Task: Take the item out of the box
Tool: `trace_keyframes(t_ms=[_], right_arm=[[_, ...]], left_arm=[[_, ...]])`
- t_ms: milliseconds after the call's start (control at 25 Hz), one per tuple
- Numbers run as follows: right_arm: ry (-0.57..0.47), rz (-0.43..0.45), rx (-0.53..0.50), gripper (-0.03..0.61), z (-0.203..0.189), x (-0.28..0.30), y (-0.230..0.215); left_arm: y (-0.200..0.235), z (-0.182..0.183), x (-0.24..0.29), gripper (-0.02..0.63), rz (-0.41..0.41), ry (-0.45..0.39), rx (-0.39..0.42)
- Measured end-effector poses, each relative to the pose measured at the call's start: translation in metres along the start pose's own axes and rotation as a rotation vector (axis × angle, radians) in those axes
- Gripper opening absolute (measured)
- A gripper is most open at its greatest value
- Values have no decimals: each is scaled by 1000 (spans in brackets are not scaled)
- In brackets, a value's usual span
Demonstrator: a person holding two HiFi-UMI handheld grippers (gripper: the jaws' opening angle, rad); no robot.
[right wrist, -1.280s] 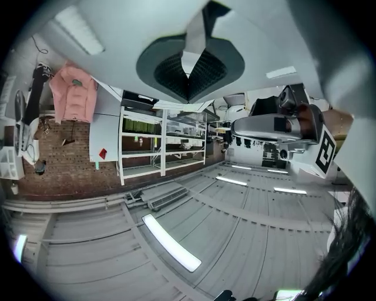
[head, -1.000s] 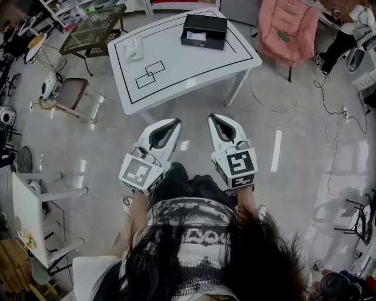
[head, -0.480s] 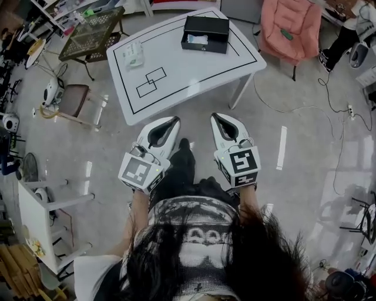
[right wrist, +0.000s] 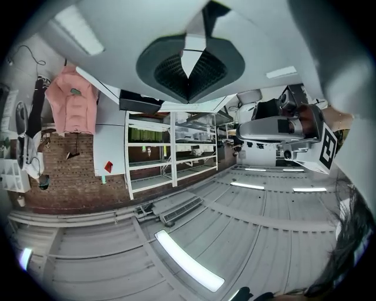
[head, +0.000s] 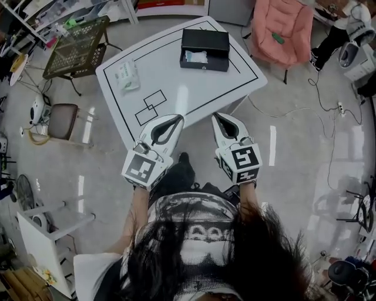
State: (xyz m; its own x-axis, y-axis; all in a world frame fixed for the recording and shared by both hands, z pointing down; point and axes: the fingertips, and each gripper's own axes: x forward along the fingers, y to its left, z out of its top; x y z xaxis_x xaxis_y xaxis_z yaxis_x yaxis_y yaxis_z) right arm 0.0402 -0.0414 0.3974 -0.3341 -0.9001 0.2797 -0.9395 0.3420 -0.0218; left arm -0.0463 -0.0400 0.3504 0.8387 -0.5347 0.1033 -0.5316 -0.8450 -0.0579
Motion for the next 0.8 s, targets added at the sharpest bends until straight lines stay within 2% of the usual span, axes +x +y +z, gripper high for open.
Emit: trace_keyframes(t_ms=[280, 400, 800], right_arm=[[24, -37, 7, -3, 23, 78, -4], [38, -57, 9, -3, 27, 103, -7], [100, -81, -5, -2, 14, 147, -26]], left_arm=[[82, -11, 16, 0, -25, 36, -40], [107, -15, 26, 0, -59, 21, -24], [132, -40, 57, 0, -133, 35, -70]])
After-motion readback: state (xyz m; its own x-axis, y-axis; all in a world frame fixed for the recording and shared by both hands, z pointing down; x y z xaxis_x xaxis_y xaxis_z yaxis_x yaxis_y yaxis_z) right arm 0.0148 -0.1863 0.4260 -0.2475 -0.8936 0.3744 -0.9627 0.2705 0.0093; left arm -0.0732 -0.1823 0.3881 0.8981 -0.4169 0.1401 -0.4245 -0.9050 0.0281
